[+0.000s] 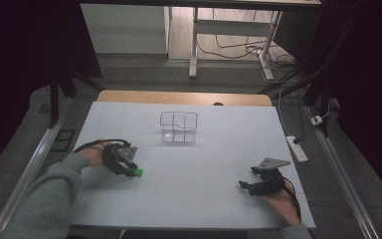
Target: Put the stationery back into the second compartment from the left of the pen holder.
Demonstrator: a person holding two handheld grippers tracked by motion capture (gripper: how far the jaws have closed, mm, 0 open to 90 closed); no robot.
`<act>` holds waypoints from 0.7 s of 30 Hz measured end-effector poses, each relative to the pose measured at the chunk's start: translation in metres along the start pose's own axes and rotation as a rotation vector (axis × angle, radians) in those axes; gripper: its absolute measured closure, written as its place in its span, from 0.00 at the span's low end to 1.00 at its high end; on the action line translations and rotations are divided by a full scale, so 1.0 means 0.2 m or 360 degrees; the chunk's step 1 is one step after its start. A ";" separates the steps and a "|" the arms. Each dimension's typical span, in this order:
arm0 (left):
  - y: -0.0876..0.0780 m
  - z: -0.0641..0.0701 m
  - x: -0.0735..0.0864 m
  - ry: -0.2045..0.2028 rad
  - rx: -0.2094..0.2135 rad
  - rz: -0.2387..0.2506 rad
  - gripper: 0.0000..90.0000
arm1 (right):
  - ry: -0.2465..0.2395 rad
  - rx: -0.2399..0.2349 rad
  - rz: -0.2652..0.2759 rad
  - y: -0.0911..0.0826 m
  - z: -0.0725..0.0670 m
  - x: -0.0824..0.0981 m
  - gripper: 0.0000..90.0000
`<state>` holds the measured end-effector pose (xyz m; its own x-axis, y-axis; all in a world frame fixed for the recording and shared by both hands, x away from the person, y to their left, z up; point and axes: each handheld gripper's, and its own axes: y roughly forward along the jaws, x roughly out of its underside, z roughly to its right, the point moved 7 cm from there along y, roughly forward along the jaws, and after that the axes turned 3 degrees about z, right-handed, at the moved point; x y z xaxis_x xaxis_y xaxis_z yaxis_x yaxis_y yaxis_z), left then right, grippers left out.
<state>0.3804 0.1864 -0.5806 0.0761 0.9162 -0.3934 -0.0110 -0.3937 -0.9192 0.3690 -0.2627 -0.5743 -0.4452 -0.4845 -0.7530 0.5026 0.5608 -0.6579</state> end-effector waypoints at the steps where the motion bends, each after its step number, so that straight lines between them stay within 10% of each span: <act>1: 0.00 0.00 0.00 0.0005 0.0000 0.0002 0.74 | 0.0000 0.0000 0.0000 0.00 0.00 0.00 0.23; 13: -0.01 0.00 -0.01 0.0024 -0.0045 -0.0028 0.74 | 0.0002 -0.0004 -0.0003 0.00 0.01 0.00 0.23; 21: -0.07 -0.03 -0.01 -0.0135 -0.0146 0.0027 0.74 | 0.0004 0.0002 -0.0001 0.00 0.01 0.00 0.23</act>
<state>0.3865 0.1901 -0.5659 -0.0081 0.9108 -0.4127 0.0799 -0.4108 -0.9082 0.3693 -0.2648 -0.5743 -0.4474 -0.4834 -0.7524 0.5029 0.5597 -0.6587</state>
